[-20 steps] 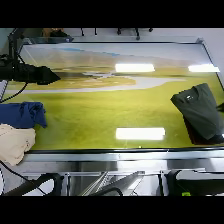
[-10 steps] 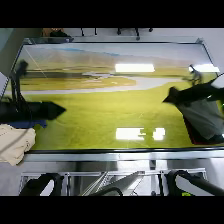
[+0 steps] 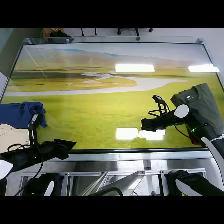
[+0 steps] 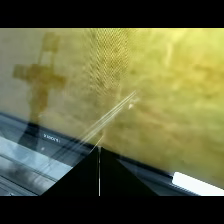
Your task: Fold the shirts.
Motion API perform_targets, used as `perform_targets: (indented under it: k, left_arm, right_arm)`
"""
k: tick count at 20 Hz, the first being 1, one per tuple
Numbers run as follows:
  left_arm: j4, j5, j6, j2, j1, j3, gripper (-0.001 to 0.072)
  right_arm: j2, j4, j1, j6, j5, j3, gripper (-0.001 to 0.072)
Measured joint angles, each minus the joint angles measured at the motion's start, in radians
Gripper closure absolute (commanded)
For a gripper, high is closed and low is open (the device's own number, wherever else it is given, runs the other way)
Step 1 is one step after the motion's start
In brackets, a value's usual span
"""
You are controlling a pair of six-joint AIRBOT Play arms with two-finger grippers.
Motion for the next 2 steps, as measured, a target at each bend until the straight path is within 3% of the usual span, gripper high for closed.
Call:
perform_targets:
  k: [2]
  left_arm:
    - [0.000, 0.013, -0.016, 0.056, -0.005, -0.028, 0.0692]
  right_arm:
    - [-0.002, 0.003, 0.006, 0.000, -0.005, -0.008, 0.0693]
